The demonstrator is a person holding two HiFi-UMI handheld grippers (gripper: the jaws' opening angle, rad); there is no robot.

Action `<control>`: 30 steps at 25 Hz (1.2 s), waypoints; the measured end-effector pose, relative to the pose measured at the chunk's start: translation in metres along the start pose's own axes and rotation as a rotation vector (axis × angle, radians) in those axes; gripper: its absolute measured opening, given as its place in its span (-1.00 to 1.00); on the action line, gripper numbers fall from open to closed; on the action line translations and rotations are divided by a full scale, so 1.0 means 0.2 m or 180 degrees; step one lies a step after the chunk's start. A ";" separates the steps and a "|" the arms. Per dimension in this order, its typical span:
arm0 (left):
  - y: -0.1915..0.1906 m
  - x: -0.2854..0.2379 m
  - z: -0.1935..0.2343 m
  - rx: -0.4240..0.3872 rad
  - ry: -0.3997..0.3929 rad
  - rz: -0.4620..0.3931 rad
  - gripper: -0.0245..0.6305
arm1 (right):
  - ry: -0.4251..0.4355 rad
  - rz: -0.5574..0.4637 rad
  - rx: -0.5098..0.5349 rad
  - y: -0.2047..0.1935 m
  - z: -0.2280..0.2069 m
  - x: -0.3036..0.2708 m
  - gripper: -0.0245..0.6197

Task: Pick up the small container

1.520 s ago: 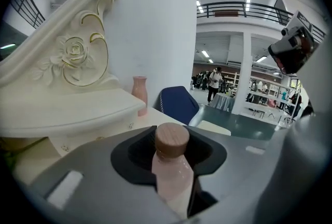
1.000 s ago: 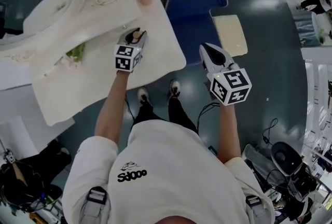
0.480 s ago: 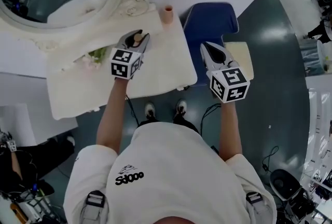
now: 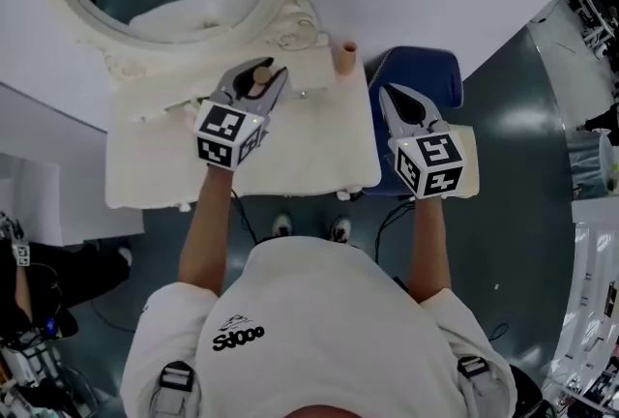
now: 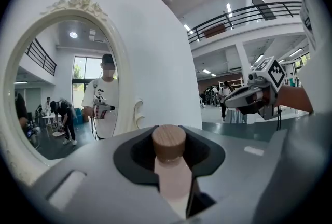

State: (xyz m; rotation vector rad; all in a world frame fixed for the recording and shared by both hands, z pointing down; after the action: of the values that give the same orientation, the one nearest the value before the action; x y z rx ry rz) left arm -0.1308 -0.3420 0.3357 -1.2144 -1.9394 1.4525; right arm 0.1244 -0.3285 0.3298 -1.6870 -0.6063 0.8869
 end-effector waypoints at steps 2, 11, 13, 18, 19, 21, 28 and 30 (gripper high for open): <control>0.03 0.05 0.02 -0.0017 0.0062 -0.0040 -0.53 | 0.0057 -0.0033 0.0070 0.04 0.03 -0.02 -0.92; 0.15 0.23 0.07 -0.0101 0.0326 -0.0194 -0.53 | 0.0236 -0.0111 0.0336 0.14 0.12 -0.08 -0.92; 0.18 0.25 0.07 -0.0145 0.0355 -0.0197 -0.53 | 0.0258 -0.0131 0.0377 0.16 0.13 -0.07 -0.92; 0.22 0.27 0.05 -0.0219 0.0350 -0.0182 -0.53 | 0.0281 -0.0156 0.0493 0.19 0.14 -0.07 -0.92; 0.22 0.27 0.05 -0.0225 0.0344 -0.0179 -0.53 | 0.0286 -0.0158 0.0507 0.19 0.15 -0.07 -0.92; 0.22 0.28 0.05 -0.0228 0.0331 -0.0175 -0.53 | 0.0294 -0.0156 0.0515 0.19 0.15 -0.07 -0.92; 0.21 0.25 0.03 -0.0211 0.0286 -0.0140 -0.53 | 0.0303 -0.0122 0.0532 0.19 0.13 -0.08 -0.92; 0.20 0.25 0.02 -0.0215 0.0279 -0.0132 -0.53 | 0.0309 -0.0114 0.0537 0.19 0.13 -0.08 -0.92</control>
State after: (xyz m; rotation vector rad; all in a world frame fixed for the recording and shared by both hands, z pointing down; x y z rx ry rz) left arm -0.1452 -0.2998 0.2887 -1.2385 -1.9571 1.3009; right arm 0.0922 -0.3371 0.2946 -1.5528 -0.4812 0.8029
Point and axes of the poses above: the fingertips, and each gripper's own axes: x backward along the fingers, z to its left, y out of its top, the point moved 7 cm from there along x, backward along the fingers, and after that the axes turned 13 degrees about -x, right-handed, at the moved point
